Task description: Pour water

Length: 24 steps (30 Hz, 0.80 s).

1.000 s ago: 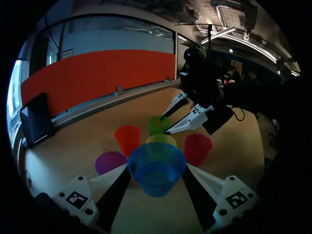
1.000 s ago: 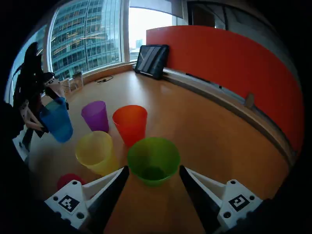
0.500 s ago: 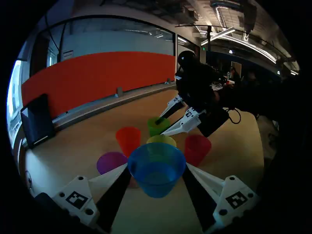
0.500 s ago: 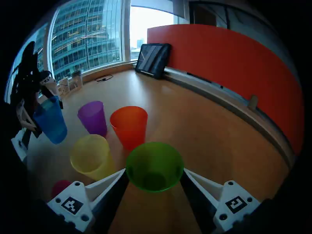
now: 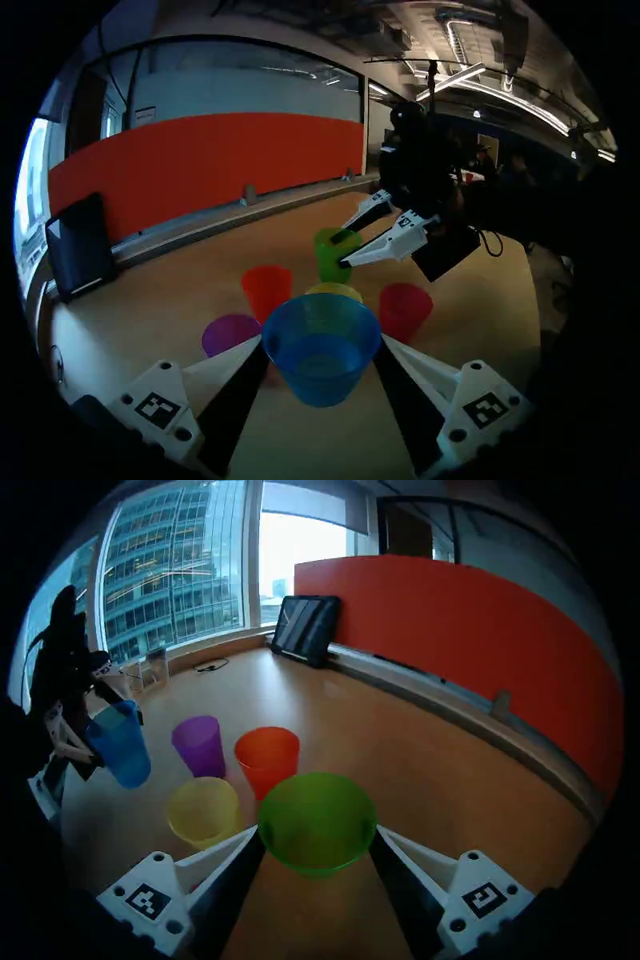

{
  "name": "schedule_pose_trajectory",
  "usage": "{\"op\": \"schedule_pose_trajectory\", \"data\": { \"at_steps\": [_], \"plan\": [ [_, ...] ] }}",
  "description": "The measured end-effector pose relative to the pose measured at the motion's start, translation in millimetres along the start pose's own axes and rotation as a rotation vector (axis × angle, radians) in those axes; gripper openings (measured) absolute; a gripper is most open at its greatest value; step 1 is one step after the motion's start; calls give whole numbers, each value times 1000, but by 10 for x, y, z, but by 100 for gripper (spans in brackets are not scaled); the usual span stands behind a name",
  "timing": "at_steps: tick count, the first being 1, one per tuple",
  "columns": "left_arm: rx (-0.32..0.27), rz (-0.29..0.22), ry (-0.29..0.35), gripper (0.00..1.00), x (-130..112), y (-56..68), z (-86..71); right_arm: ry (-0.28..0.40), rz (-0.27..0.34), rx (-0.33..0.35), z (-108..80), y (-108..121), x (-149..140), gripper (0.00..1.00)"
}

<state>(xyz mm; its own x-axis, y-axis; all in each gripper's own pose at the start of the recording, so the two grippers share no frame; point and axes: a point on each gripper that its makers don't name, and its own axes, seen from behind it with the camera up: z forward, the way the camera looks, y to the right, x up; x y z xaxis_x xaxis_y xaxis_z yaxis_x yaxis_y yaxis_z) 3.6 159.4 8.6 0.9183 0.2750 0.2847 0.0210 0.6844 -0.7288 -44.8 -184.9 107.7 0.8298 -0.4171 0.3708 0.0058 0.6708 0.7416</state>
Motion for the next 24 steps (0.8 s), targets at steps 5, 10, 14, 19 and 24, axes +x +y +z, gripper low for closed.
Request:
{"op": "schedule_pose_trajectory", "data": {
  "at_steps": [5, 10, 14, 19, 24],
  "plan": [
    [14, 1, 18, 87, 51, 6, -41, 53, -7, -18, -236, -36, 142, 91],
    [27, -7, 37, 86, 108, 29, -98, 118, -15, -41, -472, -92, 303, 91],
    [42, -7, 48, 86, 144, 25, -130, 172, -14, -48, -652, -179, 434, 91],
    [63, 0, 69, 86, 216, 15, -178, 233, -18, -58, -838, -262, 581, 91],
    [73, 4, 93, 86, 295, 35, -209, 292, -19, -75, -994, -301, 708, 91]
  ]
}}
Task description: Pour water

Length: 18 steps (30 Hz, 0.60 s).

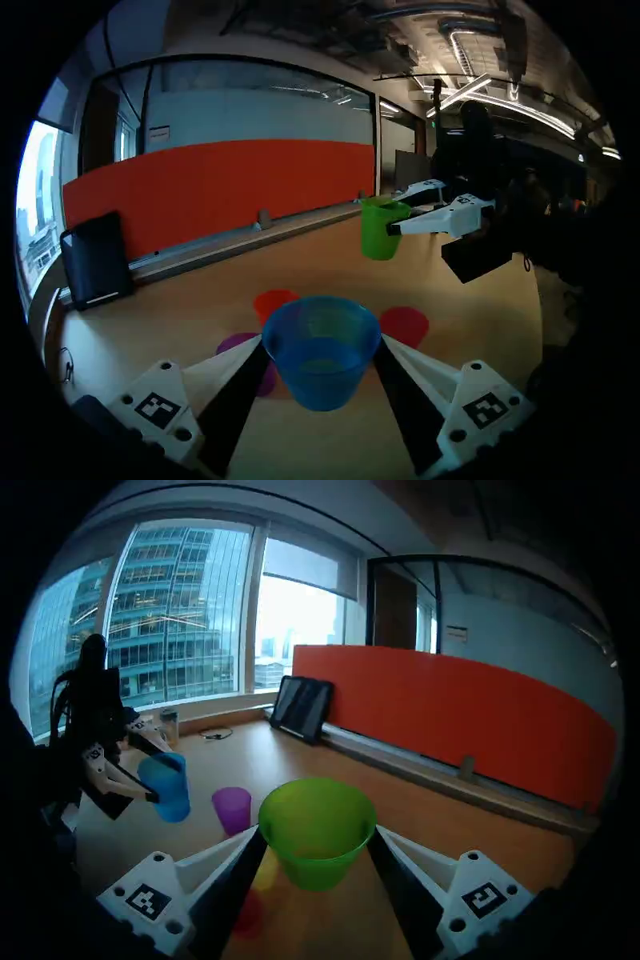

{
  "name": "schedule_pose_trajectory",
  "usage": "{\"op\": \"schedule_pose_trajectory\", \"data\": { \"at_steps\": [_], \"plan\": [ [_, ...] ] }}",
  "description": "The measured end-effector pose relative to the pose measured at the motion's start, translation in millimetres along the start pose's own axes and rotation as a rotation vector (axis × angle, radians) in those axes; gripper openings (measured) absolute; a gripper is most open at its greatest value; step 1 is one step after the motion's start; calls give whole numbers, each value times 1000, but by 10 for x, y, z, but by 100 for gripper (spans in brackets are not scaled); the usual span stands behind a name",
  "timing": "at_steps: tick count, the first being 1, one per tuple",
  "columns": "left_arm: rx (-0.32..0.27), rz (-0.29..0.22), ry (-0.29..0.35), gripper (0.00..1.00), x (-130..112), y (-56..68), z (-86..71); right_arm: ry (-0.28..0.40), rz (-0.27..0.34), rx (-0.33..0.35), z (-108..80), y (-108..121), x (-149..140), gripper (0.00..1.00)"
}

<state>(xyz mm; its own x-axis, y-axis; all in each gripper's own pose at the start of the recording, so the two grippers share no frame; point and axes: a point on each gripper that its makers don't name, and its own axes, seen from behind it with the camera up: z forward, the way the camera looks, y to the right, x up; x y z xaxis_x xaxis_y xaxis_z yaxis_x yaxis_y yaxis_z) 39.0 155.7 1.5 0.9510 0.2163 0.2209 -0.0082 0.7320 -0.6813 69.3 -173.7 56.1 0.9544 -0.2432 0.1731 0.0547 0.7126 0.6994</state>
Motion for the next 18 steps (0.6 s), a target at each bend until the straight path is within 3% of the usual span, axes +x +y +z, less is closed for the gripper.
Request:
{"op": "schedule_pose_trajectory", "data": {
  "at_steps": [18],
  "plan": [
    [2, 4, 69, 86, 232, 35, -25, 166, 9, -58, -324, -29, 418, 91]
  ]
}}
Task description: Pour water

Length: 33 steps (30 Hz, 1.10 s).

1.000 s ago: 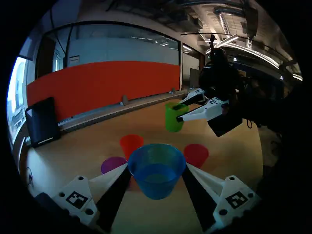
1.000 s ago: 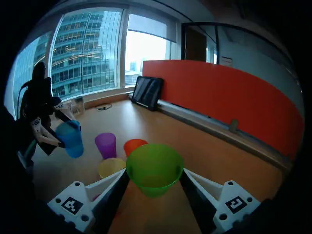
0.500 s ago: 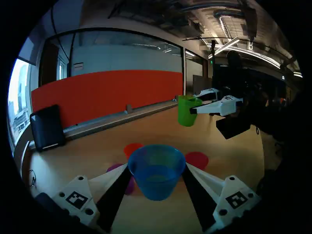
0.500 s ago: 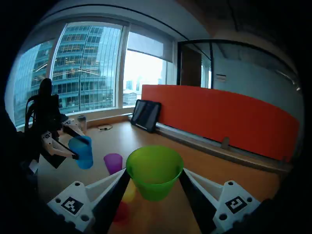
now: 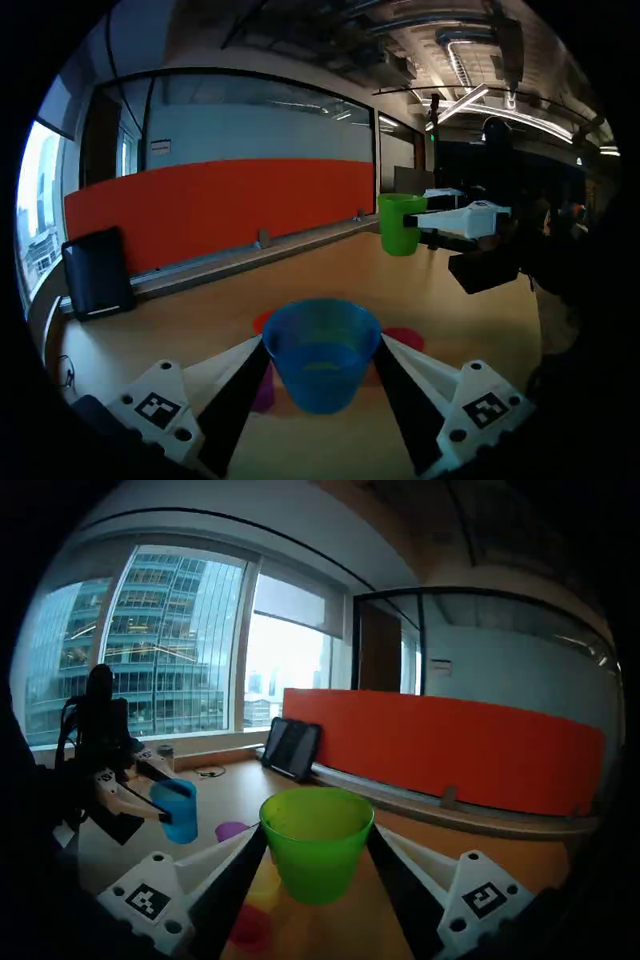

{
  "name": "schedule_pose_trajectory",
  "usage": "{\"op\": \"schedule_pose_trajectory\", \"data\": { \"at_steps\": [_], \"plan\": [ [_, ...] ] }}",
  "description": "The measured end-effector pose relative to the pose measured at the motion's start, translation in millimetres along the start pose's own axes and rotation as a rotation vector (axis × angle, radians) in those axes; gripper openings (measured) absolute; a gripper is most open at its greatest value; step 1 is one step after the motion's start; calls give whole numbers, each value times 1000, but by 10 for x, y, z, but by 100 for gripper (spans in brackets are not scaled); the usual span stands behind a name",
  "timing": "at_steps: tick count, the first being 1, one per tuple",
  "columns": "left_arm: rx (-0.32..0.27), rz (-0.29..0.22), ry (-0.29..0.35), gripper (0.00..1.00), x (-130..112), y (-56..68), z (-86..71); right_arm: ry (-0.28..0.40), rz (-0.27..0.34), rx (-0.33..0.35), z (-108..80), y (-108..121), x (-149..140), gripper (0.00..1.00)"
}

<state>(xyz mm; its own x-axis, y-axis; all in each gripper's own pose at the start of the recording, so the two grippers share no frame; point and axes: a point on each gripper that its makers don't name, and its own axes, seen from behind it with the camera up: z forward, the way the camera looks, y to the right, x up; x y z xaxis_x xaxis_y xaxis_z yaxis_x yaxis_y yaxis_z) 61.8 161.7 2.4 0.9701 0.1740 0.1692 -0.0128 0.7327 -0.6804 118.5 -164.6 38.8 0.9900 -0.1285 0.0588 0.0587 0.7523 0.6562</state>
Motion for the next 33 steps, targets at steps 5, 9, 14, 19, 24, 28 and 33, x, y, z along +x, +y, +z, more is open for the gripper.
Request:
{"op": "schedule_pose_trajectory", "data": {
  "at_steps": [5, 9, 14, 19, 24, 28, 33],
  "plan": [
    [3, 5, 15, 86, 57, -8, 6, 20, -4, -2, -43, -12, 52, 91],
    [11, 17, 35, 86, 141, -27, 2, 26, -11, 2, -76, -43, 80, 91],
    [18, 24, 63, 86, 270, -45, -5, 31, -19, 14, -94, -119, 102, 91],
    [21, 33, 95, 86, 439, -59, -13, 33, -24, 37, -95, -218, 114, 91],
    [27, 48, 128, 87, 624, -75, -21, 33, -26, 56, -86, -303, 118, 91],
    [31, 64, 148, 86, 756, -83, -16, 32, -25, 71, -68, -364, 106, 91],
    [37, 91, 173, 87, 915, -97, -16, 29, -27, 91, -47, -442, 88, 91]
  ]
}}
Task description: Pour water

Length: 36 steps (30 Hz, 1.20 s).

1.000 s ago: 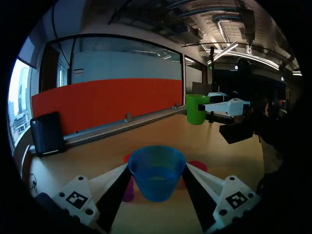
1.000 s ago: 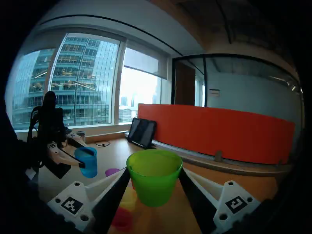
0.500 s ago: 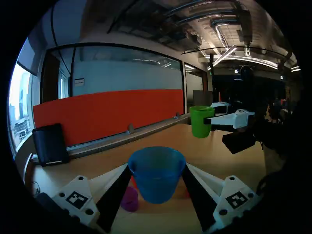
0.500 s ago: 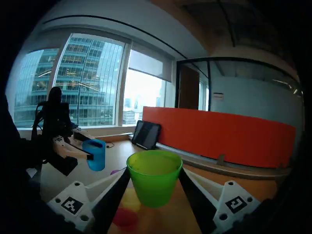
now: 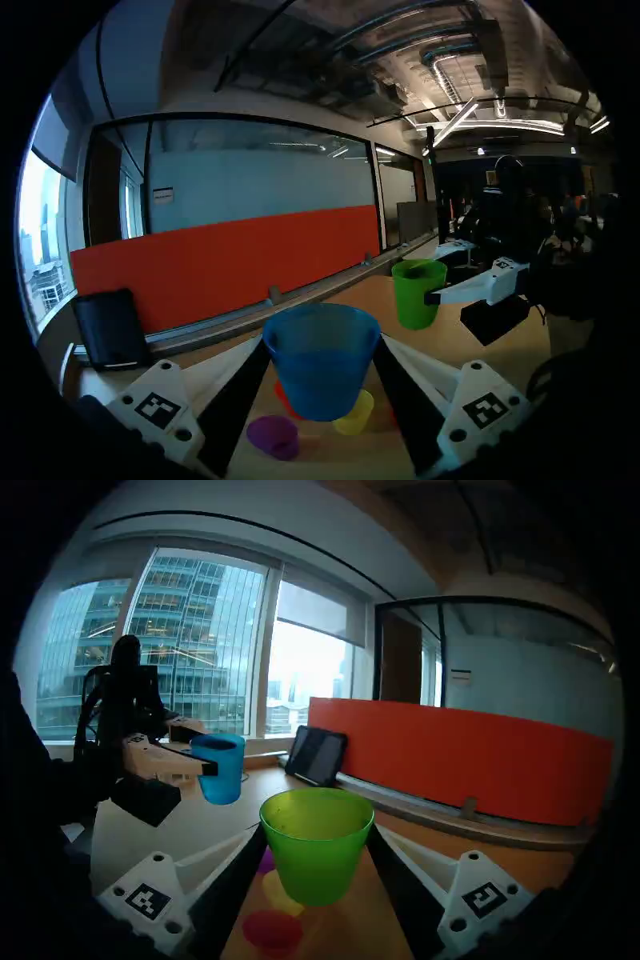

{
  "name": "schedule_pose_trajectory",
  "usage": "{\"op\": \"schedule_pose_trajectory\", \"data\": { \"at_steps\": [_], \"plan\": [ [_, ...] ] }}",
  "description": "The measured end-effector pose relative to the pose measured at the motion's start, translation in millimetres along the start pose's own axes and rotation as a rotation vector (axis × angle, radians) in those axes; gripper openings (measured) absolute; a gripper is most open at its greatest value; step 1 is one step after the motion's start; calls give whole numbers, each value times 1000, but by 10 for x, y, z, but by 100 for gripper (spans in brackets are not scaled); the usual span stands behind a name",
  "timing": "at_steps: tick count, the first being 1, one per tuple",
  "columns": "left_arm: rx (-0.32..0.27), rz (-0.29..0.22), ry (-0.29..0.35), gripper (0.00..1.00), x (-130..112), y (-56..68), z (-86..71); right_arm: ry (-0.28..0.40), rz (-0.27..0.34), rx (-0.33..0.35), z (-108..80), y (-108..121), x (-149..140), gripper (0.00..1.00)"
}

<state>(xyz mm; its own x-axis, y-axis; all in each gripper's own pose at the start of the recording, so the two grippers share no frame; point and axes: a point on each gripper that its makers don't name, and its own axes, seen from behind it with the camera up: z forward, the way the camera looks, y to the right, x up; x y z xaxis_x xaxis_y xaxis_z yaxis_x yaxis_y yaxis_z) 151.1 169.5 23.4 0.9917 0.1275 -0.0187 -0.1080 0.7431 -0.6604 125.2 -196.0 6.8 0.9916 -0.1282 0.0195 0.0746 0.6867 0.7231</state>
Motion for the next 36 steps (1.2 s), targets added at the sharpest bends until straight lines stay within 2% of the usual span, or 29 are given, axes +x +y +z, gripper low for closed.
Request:
{"op": "schedule_pose_trajectory", "data": {
  "at_steps": [11, 19, 36],
  "plan": [
    [21, 63, 35, 86, 261, -98, 39, 2, 4, 40, 62, -154, -24, 91],
    [27, 120, 49, 86, 399, -98, 57, 10, 0, 76, 111, -315, -24, 91],
    [30, 313, 72, 87, 704, -26, 154, 19, 1, 149, 236, -602, -21, 90]
  ]
}}
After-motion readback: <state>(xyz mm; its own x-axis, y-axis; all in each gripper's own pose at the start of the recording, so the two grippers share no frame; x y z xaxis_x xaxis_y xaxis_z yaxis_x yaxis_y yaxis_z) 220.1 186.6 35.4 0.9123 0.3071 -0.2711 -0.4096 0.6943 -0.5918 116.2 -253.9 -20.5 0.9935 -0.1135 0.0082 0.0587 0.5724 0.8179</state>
